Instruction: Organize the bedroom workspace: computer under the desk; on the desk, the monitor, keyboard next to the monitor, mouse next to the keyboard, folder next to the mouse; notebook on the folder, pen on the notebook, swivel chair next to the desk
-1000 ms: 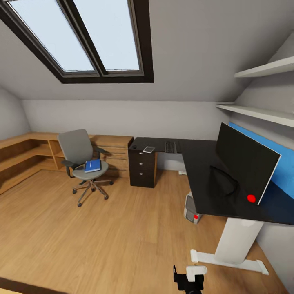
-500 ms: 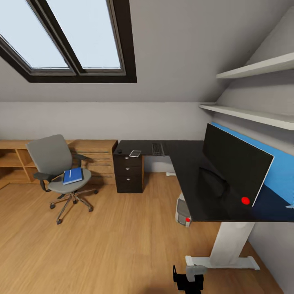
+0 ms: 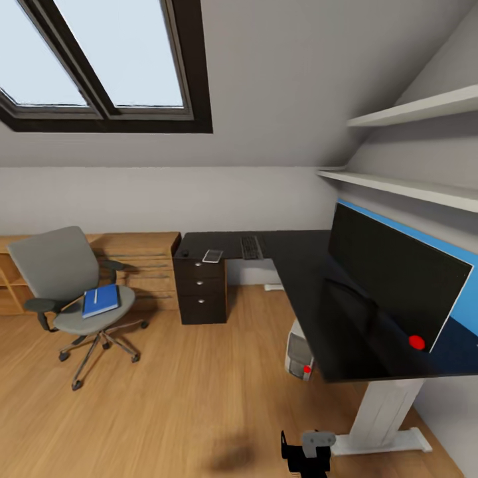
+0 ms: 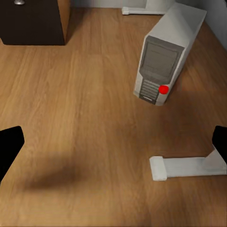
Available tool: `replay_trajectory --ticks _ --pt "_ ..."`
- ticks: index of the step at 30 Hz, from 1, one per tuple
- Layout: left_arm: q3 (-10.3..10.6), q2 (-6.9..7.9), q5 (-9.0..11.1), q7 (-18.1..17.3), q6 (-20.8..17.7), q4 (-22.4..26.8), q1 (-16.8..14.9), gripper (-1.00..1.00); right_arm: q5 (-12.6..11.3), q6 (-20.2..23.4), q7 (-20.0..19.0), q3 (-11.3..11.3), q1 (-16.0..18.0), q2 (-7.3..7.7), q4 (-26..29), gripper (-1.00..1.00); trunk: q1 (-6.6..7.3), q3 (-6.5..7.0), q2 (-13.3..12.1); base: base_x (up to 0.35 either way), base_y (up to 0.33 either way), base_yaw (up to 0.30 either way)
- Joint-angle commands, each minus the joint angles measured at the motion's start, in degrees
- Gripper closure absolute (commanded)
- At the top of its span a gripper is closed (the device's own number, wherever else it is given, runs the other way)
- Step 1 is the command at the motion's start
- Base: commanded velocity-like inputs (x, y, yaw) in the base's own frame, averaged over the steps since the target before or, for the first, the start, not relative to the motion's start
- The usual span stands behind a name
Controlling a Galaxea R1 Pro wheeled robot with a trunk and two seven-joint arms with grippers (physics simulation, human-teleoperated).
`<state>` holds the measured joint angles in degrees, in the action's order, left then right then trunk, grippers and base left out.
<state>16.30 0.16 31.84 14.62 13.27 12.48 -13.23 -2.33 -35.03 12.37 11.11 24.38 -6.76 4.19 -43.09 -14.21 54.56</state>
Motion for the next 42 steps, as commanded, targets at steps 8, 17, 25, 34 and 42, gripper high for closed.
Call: replay_trajectory --ticks 8,17,25,34,42 --pt "0.4 0.02 0.4 0.3 0.2 0.0 0.0 -1.0 -0.2 -0.1 0.4 0.5 0.1 0.01 -0.1 -1.0 -0.04 -0.07 0.0 0.309 0.196 -0.001" --pt "0.4 0.02 0.4 0.3 0.2 0.0 0.0 -1.0 -0.2 -0.1 0.4 0.4 0.1 0.11 -0.1 -1.0 -0.04 -0.07 0.0 0.3 0.221 0.0" --pt "0.5 0.02 0.4 0.3 0.2 0.0 0.0 -1.0 -0.1 0.0 0.4 0.5 0.1 0.16 -0.1 -1.0 -0.04 -0.07 0.0 0.303 0.201 0.0" --pt "0.5 -0.02 0.4 0.3 0.2 0.0 0.0 -1.0 -0.1 0.2 0.4 0.4 0.1 0.27 -0.2 -1.0 -0.04 -0.07 0.0 0.321 0.105 0.0" --pt "0.4 -0.39 0.4 0.3 0.2 -0.1 0.0 -1.0 -0.1 0.0 0.4 0.5 0.1 0.16 -0.2 -1.0 -0.04 -0.07 0.0 0.332 -0.022 0.0"
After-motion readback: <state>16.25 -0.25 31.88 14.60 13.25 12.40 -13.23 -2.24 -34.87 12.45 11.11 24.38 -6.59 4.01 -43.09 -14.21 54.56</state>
